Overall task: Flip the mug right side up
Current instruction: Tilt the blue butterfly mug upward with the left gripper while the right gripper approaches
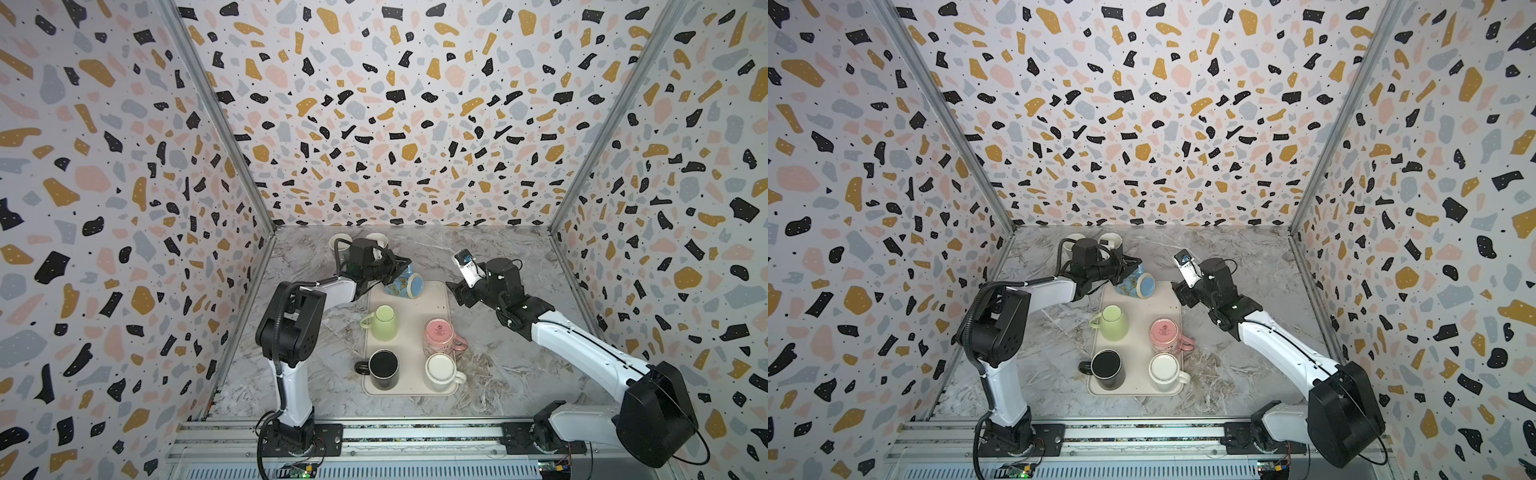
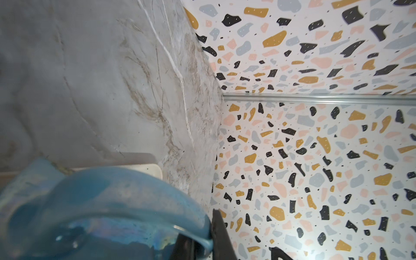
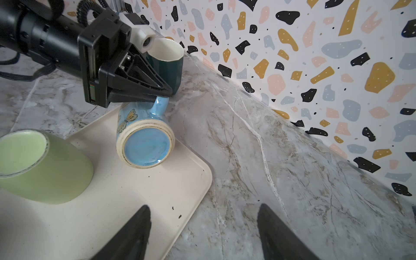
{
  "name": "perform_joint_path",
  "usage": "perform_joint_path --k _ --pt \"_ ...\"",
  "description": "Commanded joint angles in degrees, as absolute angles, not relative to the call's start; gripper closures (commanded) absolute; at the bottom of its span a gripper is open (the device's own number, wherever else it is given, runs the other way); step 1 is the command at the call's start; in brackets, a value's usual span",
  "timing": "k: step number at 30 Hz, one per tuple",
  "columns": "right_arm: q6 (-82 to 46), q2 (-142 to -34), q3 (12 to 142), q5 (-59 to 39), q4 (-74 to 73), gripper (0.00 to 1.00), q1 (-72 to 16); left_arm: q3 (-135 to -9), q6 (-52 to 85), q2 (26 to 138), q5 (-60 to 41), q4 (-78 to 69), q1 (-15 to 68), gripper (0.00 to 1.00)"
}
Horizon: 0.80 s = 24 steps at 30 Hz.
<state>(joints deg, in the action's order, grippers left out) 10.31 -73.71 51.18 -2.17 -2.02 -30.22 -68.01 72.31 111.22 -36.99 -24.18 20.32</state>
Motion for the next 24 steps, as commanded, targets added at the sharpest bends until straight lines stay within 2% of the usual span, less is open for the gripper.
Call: perform_joint_path --k 1,9,24 --pt "9.2 -74.3 54.3 -2.9 -1.0 0.24 -29.7 -71.5 63.5 108.4 -38.2 -19.4 20.7 1.00" --pt "4.4 -83.2 65.4 -7.7 8.4 0.24 -26.2 -74.3 53.9 106.9 -37.4 -10.0 22.3 1.00" --pt "-3.9 -94.8 81.7 -31.5 17.8 0.23 -21.4 -77.3 37.2 103.8 -38.1 -0.3 25.6 1.00"
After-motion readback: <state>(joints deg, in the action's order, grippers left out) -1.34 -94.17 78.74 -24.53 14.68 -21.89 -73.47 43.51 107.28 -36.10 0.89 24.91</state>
